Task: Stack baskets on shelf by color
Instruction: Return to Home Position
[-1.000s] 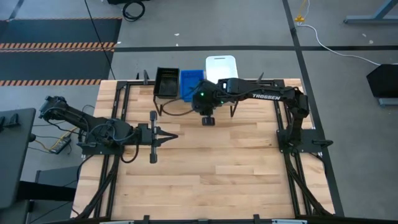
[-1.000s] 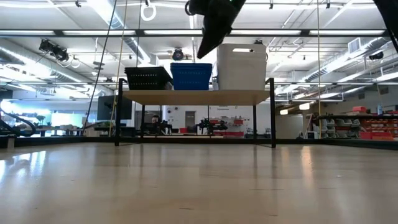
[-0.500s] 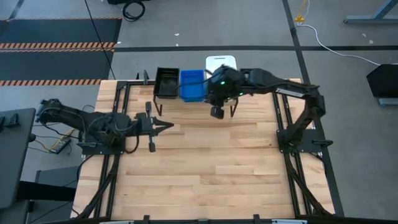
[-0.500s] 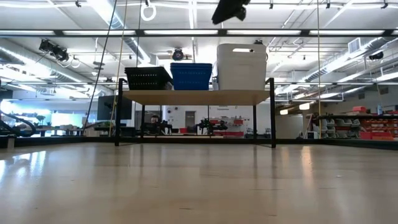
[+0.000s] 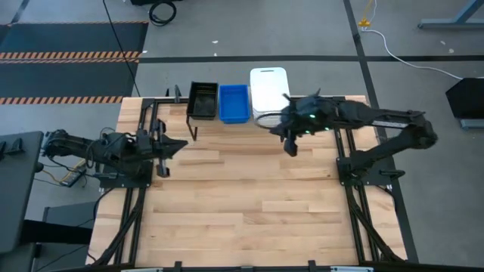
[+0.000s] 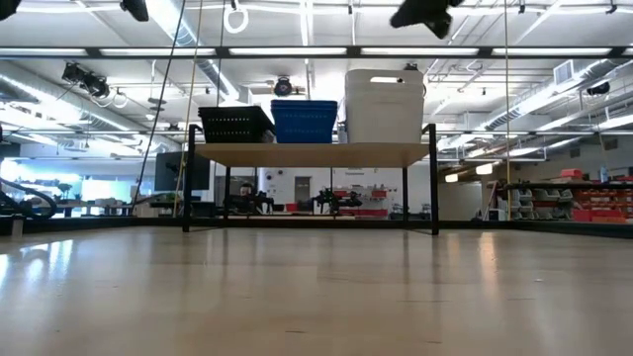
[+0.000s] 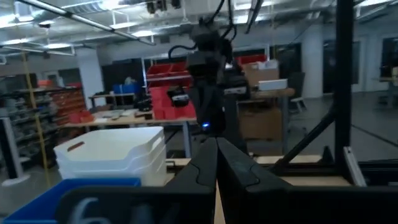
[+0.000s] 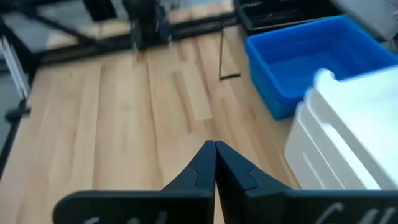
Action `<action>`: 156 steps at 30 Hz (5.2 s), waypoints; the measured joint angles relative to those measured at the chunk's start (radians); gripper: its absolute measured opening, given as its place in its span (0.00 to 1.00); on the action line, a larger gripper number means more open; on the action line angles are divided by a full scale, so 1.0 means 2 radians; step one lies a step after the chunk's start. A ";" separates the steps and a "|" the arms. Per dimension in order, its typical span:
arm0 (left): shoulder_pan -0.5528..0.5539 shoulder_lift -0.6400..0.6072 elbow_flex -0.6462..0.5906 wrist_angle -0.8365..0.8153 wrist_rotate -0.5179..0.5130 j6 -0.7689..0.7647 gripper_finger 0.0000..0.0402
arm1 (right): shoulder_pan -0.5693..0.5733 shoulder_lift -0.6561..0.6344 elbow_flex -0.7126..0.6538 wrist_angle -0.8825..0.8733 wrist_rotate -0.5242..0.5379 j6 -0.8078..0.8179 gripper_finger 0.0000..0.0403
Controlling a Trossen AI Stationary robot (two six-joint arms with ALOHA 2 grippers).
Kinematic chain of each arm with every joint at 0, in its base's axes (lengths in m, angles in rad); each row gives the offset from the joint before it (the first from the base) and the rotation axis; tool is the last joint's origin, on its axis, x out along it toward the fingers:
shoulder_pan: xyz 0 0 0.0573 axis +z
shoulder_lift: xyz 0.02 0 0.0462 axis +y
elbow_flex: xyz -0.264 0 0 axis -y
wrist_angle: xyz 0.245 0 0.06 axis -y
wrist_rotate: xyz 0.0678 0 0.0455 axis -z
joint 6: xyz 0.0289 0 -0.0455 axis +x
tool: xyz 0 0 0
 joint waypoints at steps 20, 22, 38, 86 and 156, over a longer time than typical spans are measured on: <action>0.063 0.006 -0.010 -0.077 0.099 -0.066 0.02 | 0.034 -0.281 -0.458 0.339 -0.003 0.034 0.02; 0.064 -0.002 -0.030 -0.062 0.099 -0.076 0.02 | 0.033 -0.309 -0.485 0.355 -0.005 0.034 0.02; 0.064 -0.063 -0.179 0.058 0.070 -0.111 0.02 | 0.033 -0.444 -0.640 0.482 -0.059 0.016 0.02; 0.125 -0.183 -0.216 -0.019 0.129 -0.034 0.02 | 0.032 -0.442 -0.640 0.496 -0.053 -0.039 0.03; 0.125 -0.183 -0.216 -0.028 0.128 -0.049 0.02 | 0.032 -0.450 -0.640 0.566 -0.019 -0.020 0.04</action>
